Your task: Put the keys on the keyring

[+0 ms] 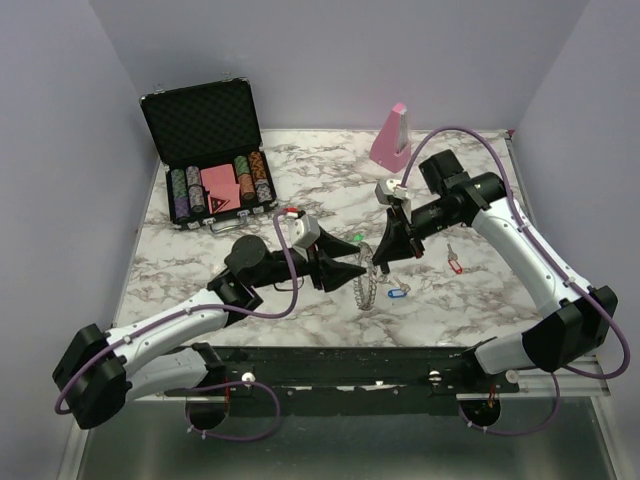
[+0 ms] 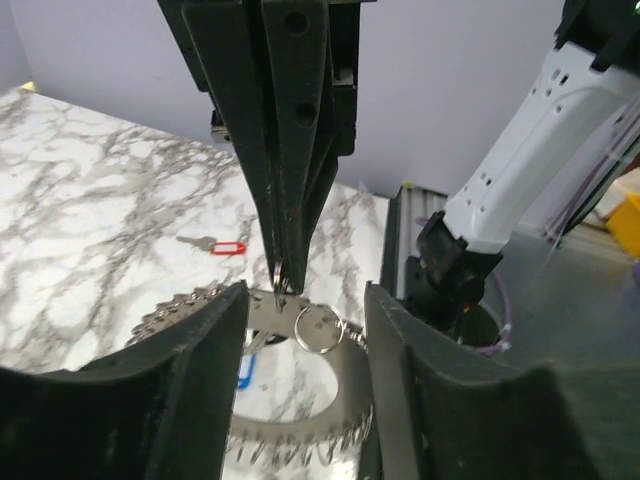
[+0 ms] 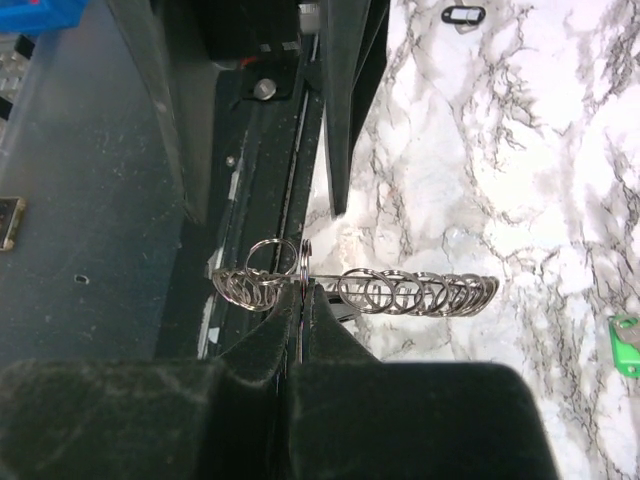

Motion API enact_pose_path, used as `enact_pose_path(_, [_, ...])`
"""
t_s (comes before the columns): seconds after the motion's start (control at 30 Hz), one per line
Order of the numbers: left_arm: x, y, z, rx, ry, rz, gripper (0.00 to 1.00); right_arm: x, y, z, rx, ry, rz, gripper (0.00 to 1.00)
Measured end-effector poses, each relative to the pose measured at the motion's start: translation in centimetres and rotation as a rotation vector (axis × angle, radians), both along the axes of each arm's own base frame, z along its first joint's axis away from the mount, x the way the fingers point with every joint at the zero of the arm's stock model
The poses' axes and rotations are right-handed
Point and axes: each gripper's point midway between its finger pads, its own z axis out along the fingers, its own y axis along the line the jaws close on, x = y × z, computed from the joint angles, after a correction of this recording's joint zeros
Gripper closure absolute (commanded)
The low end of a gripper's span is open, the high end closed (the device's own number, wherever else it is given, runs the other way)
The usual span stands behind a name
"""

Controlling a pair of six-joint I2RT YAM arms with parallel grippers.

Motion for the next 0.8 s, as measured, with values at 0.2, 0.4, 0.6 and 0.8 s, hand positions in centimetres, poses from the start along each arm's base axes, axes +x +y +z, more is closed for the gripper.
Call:
enact_pose_path(0.2, [0.1, 1.9, 1.6, 0.065, -0.085, 0.0, 0.27, -0.1, -0.1, -1.1, -0.061, -0.045, 0.014, 1.0])
enact_pose_path(0.4, [0.2, 1.6, 3.6, 0.131, -0.123, -0.048, 0.32, -0.4, -0.2, -1.5, -0.103, -0.072, 0.035, 0.99])
enact_pose_path(0.6, [0.7, 0.4, 0.9, 0.2, -0.038, -0.08, 0.44, -0.3, -0.3, -1.4, -0.118, -0.085, 0.034, 1.0])
enact_pose_path(0.8, [0.3, -1.1, -0.9, 0.25, 0.016, -0.123, 0.58, -0.2, -0.3, -1.7, -0.126, -0.075, 0.036, 1.0])
